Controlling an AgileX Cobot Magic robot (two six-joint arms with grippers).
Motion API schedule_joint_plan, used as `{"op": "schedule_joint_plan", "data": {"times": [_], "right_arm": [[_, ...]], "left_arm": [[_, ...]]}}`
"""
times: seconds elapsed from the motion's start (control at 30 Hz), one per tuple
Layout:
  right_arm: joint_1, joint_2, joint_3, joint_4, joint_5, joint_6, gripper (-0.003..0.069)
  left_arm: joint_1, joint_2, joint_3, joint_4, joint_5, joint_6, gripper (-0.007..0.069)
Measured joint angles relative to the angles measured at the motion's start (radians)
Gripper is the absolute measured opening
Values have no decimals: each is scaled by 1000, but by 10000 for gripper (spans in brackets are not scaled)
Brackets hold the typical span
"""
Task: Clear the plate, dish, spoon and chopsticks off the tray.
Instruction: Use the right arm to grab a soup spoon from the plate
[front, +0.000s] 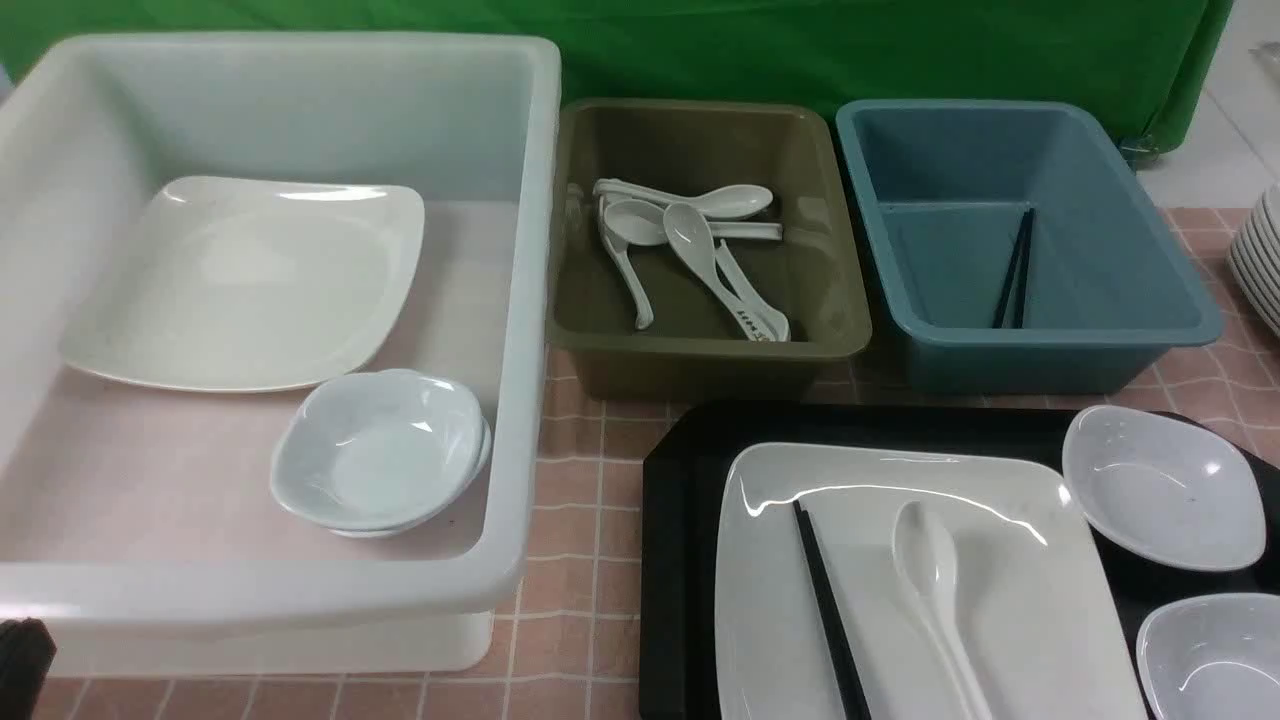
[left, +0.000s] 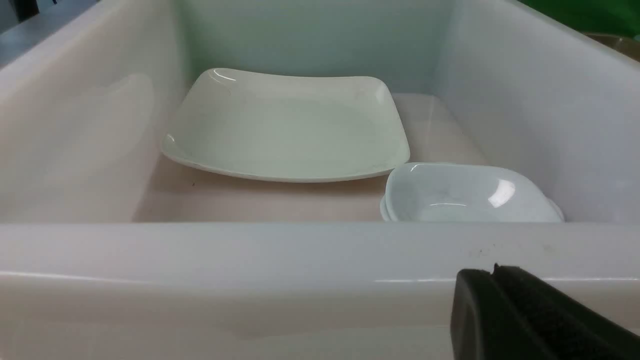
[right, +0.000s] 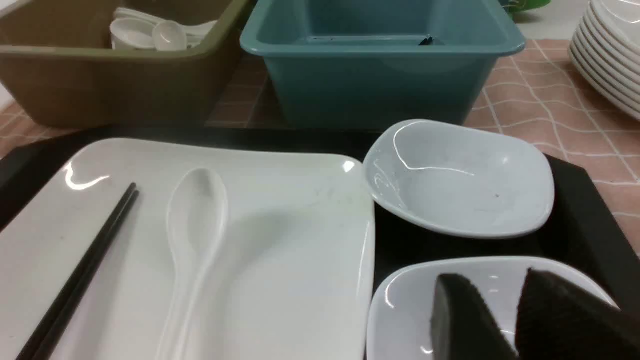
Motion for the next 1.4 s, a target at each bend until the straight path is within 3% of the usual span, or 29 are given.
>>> {"op": "schedule_joint_plan", "data": {"times": [0.7, 0.87, 1.17, 1.27, 1.33, 1.37, 1.4], "right_arm": [[0, 0, 0, 0, 0, -1, 241], [0, 0, 0, -17, -3, -68, 241], [0, 0, 0, -10, -7, -75, 241], [0, 0, 0, 91, -11, 68, 241], [0, 0, 2, 223, -10, 258, 241], [0, 0, 2, 239, -10, 292, 241], [0, 0, 3, 283, -9, 443, 241]], "left_arm": [[0, 0, 0, 0, 0, -1, 4], [0, 0, 0, 0, 0, -1, 4], [0, 0, 0, 0, 0, -1, 4], [0, 0, 0, 0, 0, -1, 4], [0, 0, 0, 0, 0, -1, 4], [0, 0, 0, 0, 0, -1, 4], [0, 0, 0, 0, 0, -1, 4]]}}
